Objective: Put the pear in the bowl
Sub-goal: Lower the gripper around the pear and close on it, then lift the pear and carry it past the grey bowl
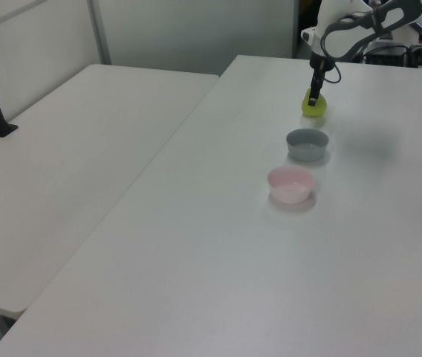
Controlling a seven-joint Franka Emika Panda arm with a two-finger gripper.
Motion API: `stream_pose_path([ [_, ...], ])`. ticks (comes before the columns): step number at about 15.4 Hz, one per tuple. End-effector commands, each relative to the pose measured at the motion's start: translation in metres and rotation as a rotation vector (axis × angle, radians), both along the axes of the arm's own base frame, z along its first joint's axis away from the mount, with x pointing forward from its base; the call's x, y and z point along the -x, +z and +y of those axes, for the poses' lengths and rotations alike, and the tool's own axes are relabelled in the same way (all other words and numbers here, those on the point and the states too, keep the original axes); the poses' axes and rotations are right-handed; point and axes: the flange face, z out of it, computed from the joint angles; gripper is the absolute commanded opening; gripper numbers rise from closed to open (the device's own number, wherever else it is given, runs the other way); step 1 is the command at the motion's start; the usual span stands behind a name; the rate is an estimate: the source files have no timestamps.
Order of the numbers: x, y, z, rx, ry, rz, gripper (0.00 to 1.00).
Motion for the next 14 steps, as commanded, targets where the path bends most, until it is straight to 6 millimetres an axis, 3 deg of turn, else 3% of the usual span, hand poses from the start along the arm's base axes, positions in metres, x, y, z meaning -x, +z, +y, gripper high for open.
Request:
stream_pose_path([
  [1, 0.001, -0.003, 0.001, 0.018, 0.015, -0.012, 0.45],
  [2, 0.001, -0.003, 0.001, 0.016, 0.013, -0.008, 0.29],
  [4, 0.002, 0.004, 0.001, 0.018, 0.013, -0.01, 0.1],
  [8, 0.008, 0.023, 0.002, 0.013, 0.013, 0.013, 0.08],
  [14, 0.027, 0.092, 0.02, 0.0, 0.005, 0.053, 0.08],
])
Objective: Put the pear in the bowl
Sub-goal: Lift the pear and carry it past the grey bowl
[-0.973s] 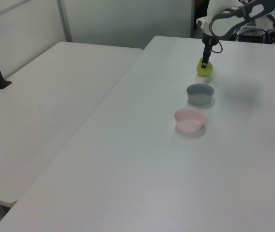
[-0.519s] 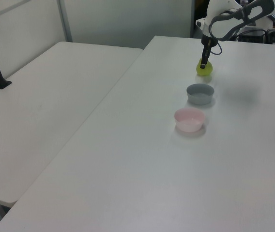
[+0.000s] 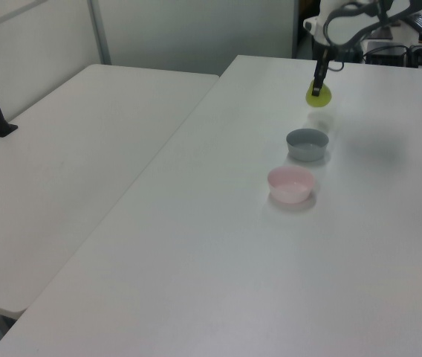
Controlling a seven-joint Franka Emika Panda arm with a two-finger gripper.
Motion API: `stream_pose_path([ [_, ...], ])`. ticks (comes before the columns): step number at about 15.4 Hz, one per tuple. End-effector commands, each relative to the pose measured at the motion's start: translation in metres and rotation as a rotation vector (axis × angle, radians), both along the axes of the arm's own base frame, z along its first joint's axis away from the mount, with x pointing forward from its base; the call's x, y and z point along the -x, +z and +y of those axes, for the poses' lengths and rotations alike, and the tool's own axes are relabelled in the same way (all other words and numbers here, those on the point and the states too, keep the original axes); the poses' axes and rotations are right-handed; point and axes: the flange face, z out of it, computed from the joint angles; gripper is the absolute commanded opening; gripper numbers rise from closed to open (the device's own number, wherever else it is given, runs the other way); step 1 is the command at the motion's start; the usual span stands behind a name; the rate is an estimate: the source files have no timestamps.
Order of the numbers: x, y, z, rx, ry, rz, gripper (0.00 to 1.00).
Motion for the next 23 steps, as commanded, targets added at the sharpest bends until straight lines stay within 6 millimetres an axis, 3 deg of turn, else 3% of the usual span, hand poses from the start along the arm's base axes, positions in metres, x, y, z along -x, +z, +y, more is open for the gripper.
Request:
stream_pose_path([
  [1, 0.02, 0.056, 0.022, 0.003, 0.015, 0.027, 0.08],
  [5, 0.04, 0.118, 0.055, -0.015, 0.034, 0.044, 0.08],
  [11, 0.062, 0.17, 0.101, -0.087, 0.034, 0.061, 0.08],
  [23, 0.048, 0.178, 0.22, -0.259, -0.114, 0.046, 0.08],
])
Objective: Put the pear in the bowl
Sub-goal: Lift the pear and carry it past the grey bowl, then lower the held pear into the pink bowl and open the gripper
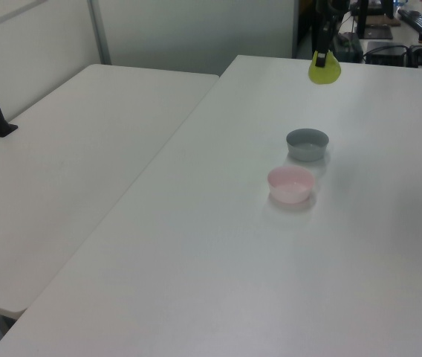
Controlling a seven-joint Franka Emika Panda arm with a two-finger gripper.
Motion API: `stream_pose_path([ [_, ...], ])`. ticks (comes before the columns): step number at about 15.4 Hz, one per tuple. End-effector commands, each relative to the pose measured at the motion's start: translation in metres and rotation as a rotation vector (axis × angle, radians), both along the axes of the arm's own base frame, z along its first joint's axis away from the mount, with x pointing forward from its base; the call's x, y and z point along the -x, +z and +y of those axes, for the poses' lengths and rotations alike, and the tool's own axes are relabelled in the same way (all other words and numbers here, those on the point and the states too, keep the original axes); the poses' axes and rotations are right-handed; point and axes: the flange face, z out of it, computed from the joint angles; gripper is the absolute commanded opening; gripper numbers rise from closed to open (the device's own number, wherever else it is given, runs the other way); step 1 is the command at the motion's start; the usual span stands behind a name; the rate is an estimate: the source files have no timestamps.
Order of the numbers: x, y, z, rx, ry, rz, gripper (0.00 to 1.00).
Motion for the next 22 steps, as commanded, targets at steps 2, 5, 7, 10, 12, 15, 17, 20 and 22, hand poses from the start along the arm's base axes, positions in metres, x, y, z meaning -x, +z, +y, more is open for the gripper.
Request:
stream_pose_path([
  [2, 0.004, 0.001, 0.037, -0.064, -0.024, 0.005, 0.08],
  [5, 0.0, -0.009, 0.069, -0.094, 0.015, -0.003, 0.08],
  [7, -0.002, -0.024, 0.095, -0.095, 0.031, -0.016, 0.08],
  [10, -0.014, -0.063, 0.132, -0.083, 0.062, 0.023, 0.08],
  [12, -0.018, -0.086, 0.15, -0.073, 0.075, 0.017, 0.08],
  [15, -0.019, -0.122, 0.17, -0.056, 0.107, 0.011, 0.08],
  [17, -0.017, -0.137, 0.175, -0.04, 0.121, 0.007, 0.08],
  [20, -0.018, -0.168, 0.183, -0.011, 0.147, 0.041, 0.08],
  [22, -0.022, -0.183, 0.186, 0.002, 0.157, 0.043, 0.08],
])
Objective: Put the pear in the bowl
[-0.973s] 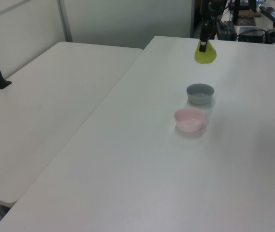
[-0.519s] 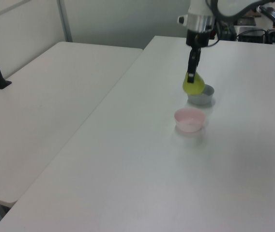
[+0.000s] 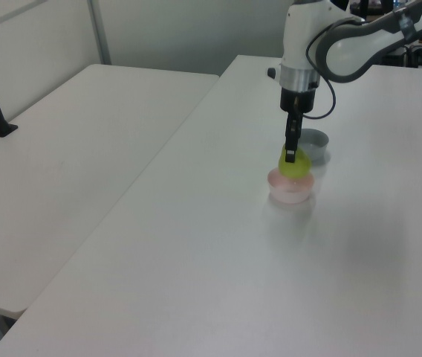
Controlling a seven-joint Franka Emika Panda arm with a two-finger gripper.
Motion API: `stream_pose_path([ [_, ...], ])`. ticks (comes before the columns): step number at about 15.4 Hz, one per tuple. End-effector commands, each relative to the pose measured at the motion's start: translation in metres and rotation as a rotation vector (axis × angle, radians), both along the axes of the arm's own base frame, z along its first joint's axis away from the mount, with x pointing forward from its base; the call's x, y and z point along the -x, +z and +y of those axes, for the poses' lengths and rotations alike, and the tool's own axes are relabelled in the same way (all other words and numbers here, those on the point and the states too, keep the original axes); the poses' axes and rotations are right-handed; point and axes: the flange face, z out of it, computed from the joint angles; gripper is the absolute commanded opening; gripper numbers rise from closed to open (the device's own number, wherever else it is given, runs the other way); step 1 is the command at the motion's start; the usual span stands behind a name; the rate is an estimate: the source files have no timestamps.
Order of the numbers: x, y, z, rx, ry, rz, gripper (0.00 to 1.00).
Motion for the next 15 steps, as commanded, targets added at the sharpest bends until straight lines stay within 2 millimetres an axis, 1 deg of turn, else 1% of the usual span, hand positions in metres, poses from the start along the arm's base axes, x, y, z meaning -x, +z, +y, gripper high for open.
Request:
stream_pose_path([
  [1, -0.002, -0.019, 0.007, 0.029, 0.01, -0.022, 0.08],
  [4, -0.005, -0.03, 0.007, 0.038, 0.013, -0.027, 0.1],
  [5, -0.005, -0.03, 0.007, 0.037, 0.012, -0.029, 0.14],
  [6, -0.005, -0.031, 0.006, 0.037, -0.002, -0.026, 0.24],
  [7, -0.005, -0.031, 0.007, 0.037, -0.007, -0.026, 0.43],
  [8, -0.006, -0.029, 0.005, 0.035, -0.013, -0.025, 0.75],
  [9, -0.006, -0.028, 0.005, 0.036, -0.02, -0.024, 0.93],
  [10, -0.006, -0.027, 0.004, 0.035, -0.041, -0.024, 1.0],
  [13, -0.006, -0.016, 0.0, 0.033, -0.059, -0.029, 1.0],
  [15, -0.006, 0.009, -0.01, 0.034, -0.079, -0.012, 1.0],
])
